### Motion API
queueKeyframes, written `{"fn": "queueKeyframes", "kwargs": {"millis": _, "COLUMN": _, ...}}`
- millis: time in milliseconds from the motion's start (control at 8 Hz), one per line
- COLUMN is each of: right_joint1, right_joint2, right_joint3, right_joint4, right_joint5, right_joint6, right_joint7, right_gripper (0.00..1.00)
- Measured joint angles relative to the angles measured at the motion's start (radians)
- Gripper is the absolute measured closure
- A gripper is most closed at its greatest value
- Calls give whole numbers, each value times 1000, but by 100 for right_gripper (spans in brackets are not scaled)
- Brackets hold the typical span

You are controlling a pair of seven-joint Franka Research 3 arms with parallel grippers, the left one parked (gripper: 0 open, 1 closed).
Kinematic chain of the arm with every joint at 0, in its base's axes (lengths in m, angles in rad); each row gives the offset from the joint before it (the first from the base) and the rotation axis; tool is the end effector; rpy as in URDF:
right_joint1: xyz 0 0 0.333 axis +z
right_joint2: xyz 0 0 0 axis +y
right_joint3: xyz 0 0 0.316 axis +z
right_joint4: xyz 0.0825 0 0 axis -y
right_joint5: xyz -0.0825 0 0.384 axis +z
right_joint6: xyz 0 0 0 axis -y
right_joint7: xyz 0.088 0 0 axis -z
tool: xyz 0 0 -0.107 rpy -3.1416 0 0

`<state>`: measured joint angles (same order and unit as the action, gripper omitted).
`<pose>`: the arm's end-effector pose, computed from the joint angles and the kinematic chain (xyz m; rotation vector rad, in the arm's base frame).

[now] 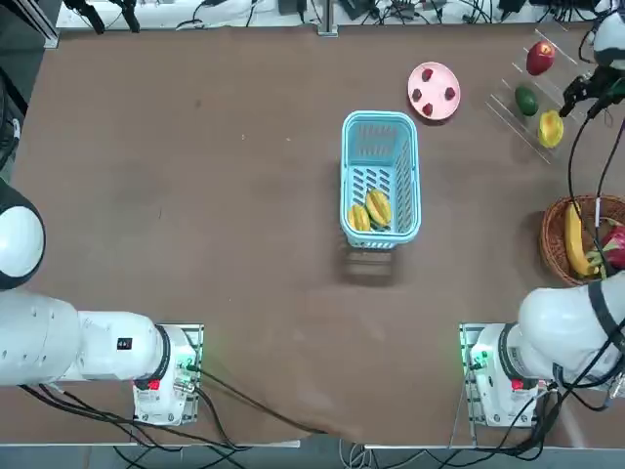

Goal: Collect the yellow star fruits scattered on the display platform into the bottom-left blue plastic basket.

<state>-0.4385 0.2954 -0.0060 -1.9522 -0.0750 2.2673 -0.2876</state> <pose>0.5518 -0.2648 0.3299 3.0742 -0.1678 -0.0047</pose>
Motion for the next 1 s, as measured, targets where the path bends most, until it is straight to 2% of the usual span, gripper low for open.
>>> {"fn": "queueKeyframes", "kwargs": {"millis": 250, "right_joint1": -15, "right_joint2": 3, "right_joint3": 2, "right_joint4": -32, "right_joint5": 8, "right_joint6": 44, "right_joint7": 11, "right_gripper": 0}}
{"fn": "queueKeyframes", "kwargs": {"millis": 1000, "right_joint1": -47, "right_joint2": 6, "right_joint3": 5, "right_joint4": -52, "right_joint5": 23, "right_joint6": 44, "right_joint7": 26, "right_gripper": 0}}
